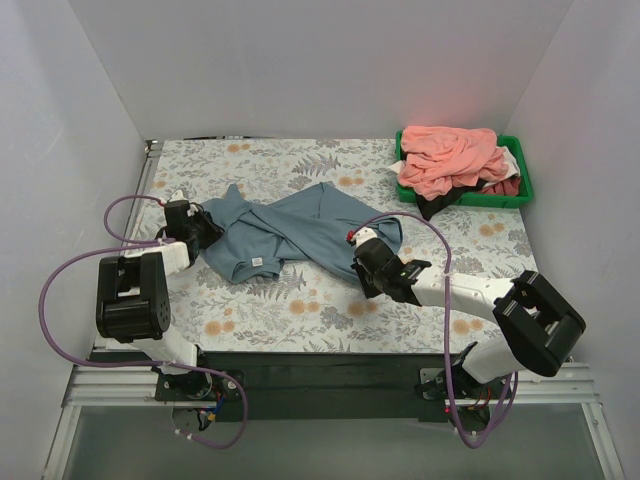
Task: Fold and stack the t-shirts
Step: Flatten the tshirt out
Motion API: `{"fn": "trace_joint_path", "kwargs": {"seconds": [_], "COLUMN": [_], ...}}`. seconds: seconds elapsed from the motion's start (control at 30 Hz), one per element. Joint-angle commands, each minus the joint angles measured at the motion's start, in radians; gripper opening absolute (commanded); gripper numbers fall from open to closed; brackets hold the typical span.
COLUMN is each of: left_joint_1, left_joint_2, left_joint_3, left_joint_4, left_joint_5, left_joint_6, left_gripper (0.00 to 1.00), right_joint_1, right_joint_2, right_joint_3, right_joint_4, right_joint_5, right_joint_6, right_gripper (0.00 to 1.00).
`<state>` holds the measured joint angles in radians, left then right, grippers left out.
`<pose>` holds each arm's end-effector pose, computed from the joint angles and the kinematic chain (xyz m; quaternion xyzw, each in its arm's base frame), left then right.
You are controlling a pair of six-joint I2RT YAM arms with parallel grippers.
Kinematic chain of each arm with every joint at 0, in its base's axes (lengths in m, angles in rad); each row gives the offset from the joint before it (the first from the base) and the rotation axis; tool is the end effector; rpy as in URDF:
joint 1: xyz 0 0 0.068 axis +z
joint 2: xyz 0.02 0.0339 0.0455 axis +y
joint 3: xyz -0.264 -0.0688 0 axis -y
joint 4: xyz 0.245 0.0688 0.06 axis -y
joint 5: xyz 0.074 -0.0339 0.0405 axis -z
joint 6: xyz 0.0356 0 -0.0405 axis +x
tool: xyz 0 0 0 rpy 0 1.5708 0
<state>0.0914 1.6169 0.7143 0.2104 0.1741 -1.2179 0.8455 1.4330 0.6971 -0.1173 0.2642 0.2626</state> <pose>0.3143 0.0226 0.1525 -0.5196 0.7377 -0.2928 0.3162 0.1906 0.2010 0.1734 -0.2224 0.9023 0.0783 0.3609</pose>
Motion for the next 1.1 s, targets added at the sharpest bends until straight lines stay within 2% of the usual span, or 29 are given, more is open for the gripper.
{"fn": "trace_joint_path", "kwargs": {"seconds": [0.0, 0.23, 0.4, 0.53, 0.63, 0.67, 0.8, 0.87, 0.93, 0.97, 1.07], "left_joint_1": [-0.004, -0.004, -0.004, -0.004, -0.004, -0.004, -0.024, -0.027, -0.028, -0.028, -0.028], "left_joint_2": [-0.011, -0.078, -0.132, -0.141, -0.109, -0.095, -0.017, 0.03, 0.044, 0.041, -0.027], "left_joint_3": [0.007, 0.023, 0.086, 0.146, 0.191, 0.215, 0.218, 0.229, 0.243, 0.238, 0.197], "left_joint_4": [0.015, 0.004, -0.008, -0.022, -0.032, -0.052, -0.022, -0.013, -0.017, -0.022, -0.025], "left_joint_5": [0.013, -0.018, -0.064, -0.048, 0.054, 0.129, 0.284, 0.339, 0.366, 0.364, 0.323], "left_joint_6": [0.004, 0.011, 0.014, 0.018, 0.044, 0.052, 0.098, 0.11, 0.118, 0.12, 0.132], "left_gripper": [0.0, 0.0, 0.0, 0.0, 0.0, 0.0, 0.0, 0.1, 0.27, 0.41, 0.64], "right_joint_1": [-0.002, -0.025, -0.086, -0.146, -0.184, -0.209, -0.295, -0.332, -0.348, -0.352, -0.361], "right_joint_2": [-0.029, -0.063, -0.129, -0.158, -0.187, -0.207, -0.243, -0.247, -0.243, -0.235, -0.214], "right_joint_3": [-0.004, -0.002, 0.031, 0.097, 0.123, 0.131, 0.124, 0.119, 0.113, 0.111, 0.107], "right_joint_4": [0.016, 0.013, 0.005, -0.013, -0.036, -0.045, -0.058, -0.058, -0.058, -0.058, -0.056], "right_joint_5": [0.029, 0.076, 0.112, 0.141, 0.19, 0.216, 0.218, 0.205, 0.195, 0.19, 0.182], "right_joint_6": [0.01, 0.009, -0.013, -0.037, -0.052, -0.062, -0.074, -0.077, -0.079, -0.079, -0.079], "right_gripper": [0.01, 0.01, 0.01, 0.01, 0.01, 0.01, 0.01, 0.01, 0.01, 0.01, 0.01]}}
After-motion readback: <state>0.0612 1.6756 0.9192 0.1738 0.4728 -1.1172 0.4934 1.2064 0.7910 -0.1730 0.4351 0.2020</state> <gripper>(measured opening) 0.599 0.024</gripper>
